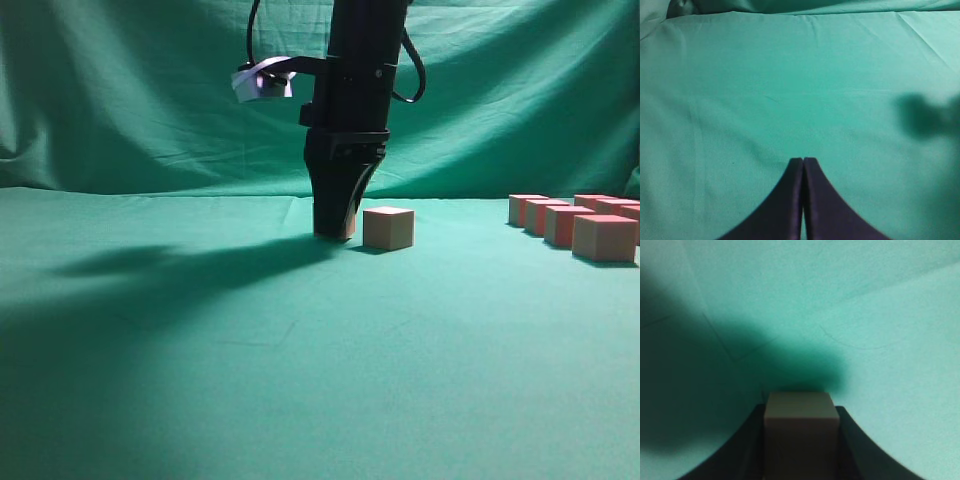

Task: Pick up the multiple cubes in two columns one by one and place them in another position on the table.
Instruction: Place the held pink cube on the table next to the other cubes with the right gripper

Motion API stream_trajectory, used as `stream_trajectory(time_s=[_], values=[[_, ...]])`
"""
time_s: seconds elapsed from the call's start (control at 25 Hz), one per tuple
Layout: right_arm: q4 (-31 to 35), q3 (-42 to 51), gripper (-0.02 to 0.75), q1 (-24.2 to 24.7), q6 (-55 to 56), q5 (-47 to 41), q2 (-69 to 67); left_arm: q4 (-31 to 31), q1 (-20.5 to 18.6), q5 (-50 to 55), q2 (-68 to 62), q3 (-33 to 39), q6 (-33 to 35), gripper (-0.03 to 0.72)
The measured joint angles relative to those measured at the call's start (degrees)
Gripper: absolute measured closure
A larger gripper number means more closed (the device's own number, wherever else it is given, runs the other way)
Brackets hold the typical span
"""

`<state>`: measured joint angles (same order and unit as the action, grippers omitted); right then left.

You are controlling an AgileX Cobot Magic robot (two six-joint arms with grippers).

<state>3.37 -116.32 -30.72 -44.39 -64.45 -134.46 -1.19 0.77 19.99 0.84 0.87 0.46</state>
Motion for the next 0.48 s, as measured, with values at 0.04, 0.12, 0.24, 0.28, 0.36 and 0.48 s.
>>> stream_trajectory(time_s=[0.04, 0.12, 0.24, 0.28, 0.36, 0.48], values=[[0.09, 0.0, 0.475, 0.0, 0.0, 0.0, 0.0, 0.0, 0.0, 0.0, 0.0, 0.0, 0.0, 0.688], [0.09, 0.0, 0.475, 0.0, 0.0, 0.0, 0.0, 0.0, 0.0, 0.0, 0.0, 0.0, 0.0, 0.688], [0.23, 0.0, 0.475, 0.0, 0.0, 0.0, 0.0, 0.0, 0.0, 0.0, 0.0, 0.0, 0.0, 0.688], [0.23, 0.0, 0.475, 0.0, 0.0, 0.0, 0.0, 0.0, 0.0, 0.0, 0.0, 0.0, 0.0, 0.688], [0.23, 0.0, 0.475, 0.0, 0.0, 0.0, -0.41, 0.0, 0.0, 0.0, 0.0, 0.0, 0.0, 0.688], [0.44, -0.25, 0.475, 0.0, 0.0, -0.11, -0.63, 0.0, 0.0, 0.0, 0.0, 0.0, 0.0, 0.688]])
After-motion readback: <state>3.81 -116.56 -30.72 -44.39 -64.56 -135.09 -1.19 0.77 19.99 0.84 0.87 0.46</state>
